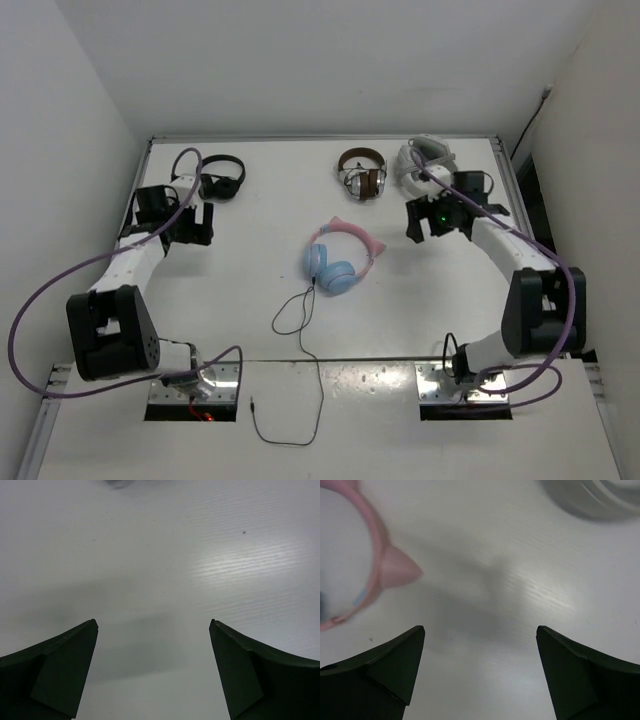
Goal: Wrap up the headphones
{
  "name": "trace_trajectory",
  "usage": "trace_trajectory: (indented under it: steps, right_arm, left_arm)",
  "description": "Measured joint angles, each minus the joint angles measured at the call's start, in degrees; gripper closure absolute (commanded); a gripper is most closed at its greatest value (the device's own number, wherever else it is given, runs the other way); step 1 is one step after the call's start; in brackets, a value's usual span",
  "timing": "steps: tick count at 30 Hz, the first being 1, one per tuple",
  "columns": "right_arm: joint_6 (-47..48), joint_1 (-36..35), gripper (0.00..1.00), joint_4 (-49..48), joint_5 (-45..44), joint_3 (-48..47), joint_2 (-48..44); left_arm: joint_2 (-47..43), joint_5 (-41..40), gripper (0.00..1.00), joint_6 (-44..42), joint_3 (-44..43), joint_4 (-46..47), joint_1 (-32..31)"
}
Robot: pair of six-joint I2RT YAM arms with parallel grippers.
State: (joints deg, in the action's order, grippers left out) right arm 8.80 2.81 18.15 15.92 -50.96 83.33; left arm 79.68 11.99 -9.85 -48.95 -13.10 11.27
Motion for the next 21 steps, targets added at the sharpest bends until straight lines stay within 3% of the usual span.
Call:
trace_trajectory:
  steps: [10, 21]
  right_arm:
    - [0.74, -17.33, 0.14, 0.81, 0.15, -19.23, 17.70]
    - [3.91, -23.91, 0.19, 3.34, -2.69, -24.79, 30.80]
  left_arm:
    - [-8.44, 5.86, 0.00, -5.31, 0.81, -7.80, 0.31]
    - [-9.68, 5.49, 0.00, -7.06, 1.29, -10.80, 0.31]
